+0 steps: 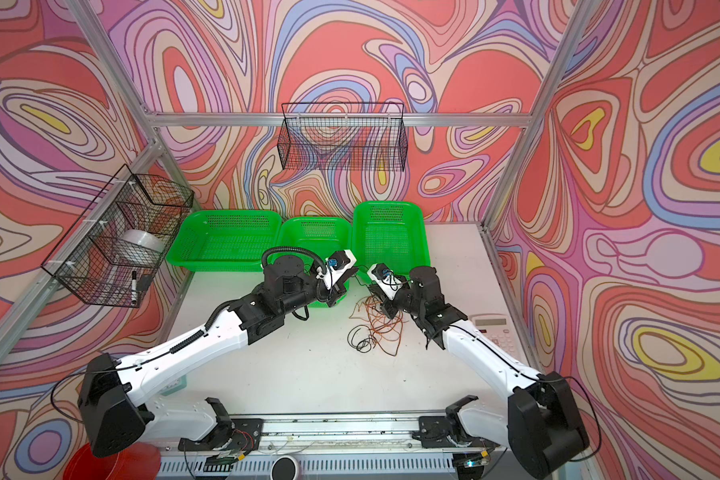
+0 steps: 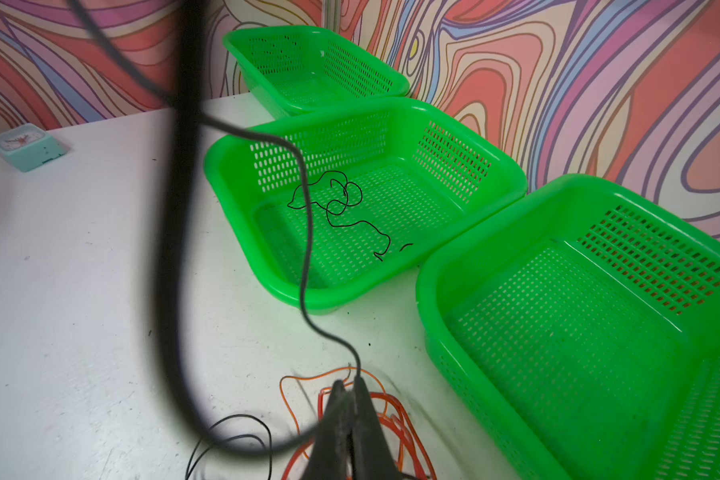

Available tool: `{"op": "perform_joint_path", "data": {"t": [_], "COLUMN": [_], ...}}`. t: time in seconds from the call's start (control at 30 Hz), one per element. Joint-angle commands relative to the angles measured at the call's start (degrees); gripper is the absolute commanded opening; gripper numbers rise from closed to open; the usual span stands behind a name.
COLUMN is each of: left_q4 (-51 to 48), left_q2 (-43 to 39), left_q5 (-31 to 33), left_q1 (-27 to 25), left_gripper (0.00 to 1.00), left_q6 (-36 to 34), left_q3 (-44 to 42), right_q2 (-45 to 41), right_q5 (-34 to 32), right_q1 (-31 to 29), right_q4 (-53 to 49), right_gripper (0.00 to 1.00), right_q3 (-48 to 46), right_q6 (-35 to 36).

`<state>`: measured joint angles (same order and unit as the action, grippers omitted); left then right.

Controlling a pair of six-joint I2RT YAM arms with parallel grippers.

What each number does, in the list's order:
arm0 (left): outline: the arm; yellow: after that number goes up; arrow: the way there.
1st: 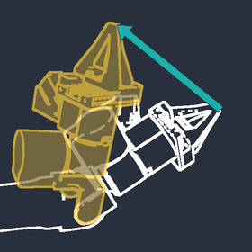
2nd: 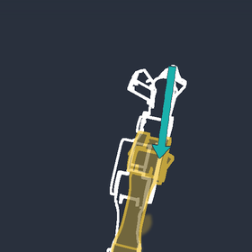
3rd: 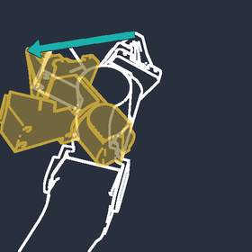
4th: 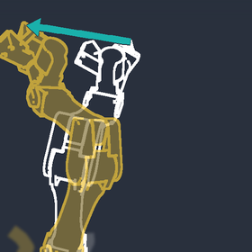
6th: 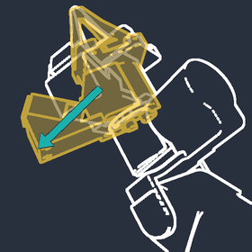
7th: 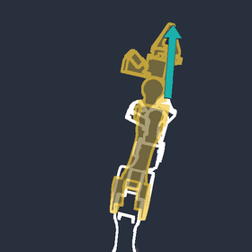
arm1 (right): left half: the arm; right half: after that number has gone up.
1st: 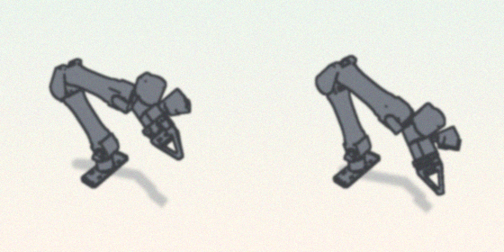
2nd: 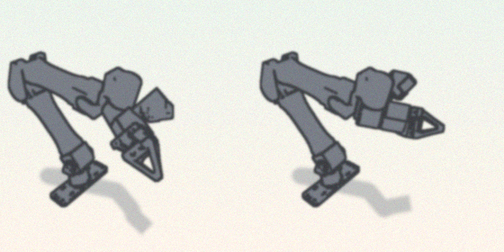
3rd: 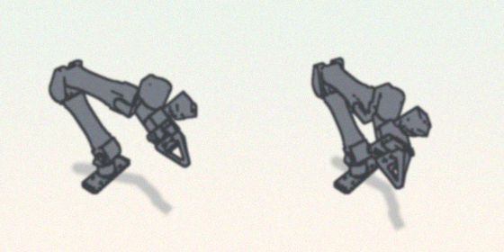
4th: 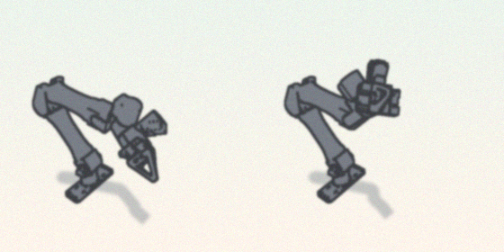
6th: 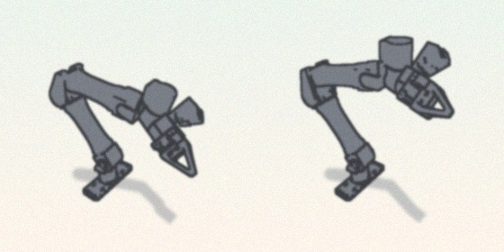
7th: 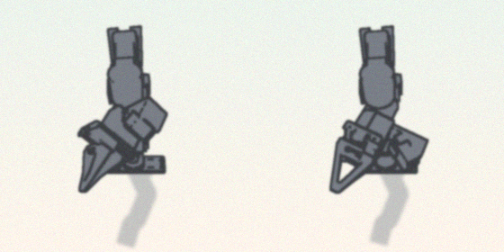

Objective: Untangle the cables

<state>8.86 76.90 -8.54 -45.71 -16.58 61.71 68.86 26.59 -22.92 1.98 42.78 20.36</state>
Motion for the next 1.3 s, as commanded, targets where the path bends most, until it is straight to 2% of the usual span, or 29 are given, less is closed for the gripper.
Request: {"op": "perform_joint_path", "data": {"t": [0.0, 0.1, 0.33, 0.43, 0.57, 0.7, 0.77, 0.87, 0.97, 1.13, 1.2, 1.27], "left_q4": [1.48, 4.68, 11.05, 12.79, 11.57, 6.11, 3.6, -1.45, -3.83, -5.24, -2.97, -5.79], "left_q2": [-1.27, -2.55, -6.57, -7.39, -7.76, -7.74, -7.27, -5.31, -2.54, 1.58, 3.12, 5.52], "left_q5": [-1.03, -1.62, 2.12, 1.25, 0.7, 1.16, -1.07, -3.24, -8.05, -18.35, -20.5, -21.31], "left_q1": [1.84, 3.18, 3.24, 3.18, 3.18, 5.3, 7.09, 9.62, 12.23, 13.02, 12.97, 13.02], "left_gripper": [0.21, 0.5, 0.76, 0.76, 0.72, 0.67, 0.68, 0.71, 0.73, 0.74, 0.74, 0.74], "left_q6": [3.45, 6.4, 8.5, 8.49, 6.42, 6.89, 8.17, 10.77, 15.15, 16.86, 18.22, 18.82], "left_q3": [-3.01, -6.74, -13.48, -15.26, -14.39, -10.28, -8.6, -4.53, -0.76, 2.46, 1.88, 4.85], "right_q2": [-1.1, -1.49, 0.39, 1.18, -1.18, -2.09, -2.9, -3.73, -2.88, -1.53, -1.62, -1.22], "right_q5": [2.47, 2.46, -0.88, -0.04, 3.72, 6.41, 10.46, 12.93, 16.14, 18.52, 20.06, 20.78], "right_q1": [-0.11, -0.11, -0.1, -0.09, -0.11, -0.11, -0.11, -0.09, -0.07, -0.1, -0.11, -0.06], "right_q4": [-3.4, -4.69, -8.96, -10.09, -6.89, -11.3, -12.21, -10.92, -13.05, -12.98, -12.22, -12.87], "right_gripper": [0.0, 0.0, 0.0, 0.0, 0.0, 0.0, 0.0, 0.0, 0.0, 0.0, 0.0, 0.0], "right_q3": [3.48, 4.78, 11.08, 12.93, 9.82, 9.98, 8.93, 7.8, 8.9, 10.2, 9.97, 10.32], "right_q6": [-2.05, -3.5, -10.66, -11.91, -8.16, 1.23, 7.49, 11.19, 14.99, 17.95, 19.13, 20.05]}}
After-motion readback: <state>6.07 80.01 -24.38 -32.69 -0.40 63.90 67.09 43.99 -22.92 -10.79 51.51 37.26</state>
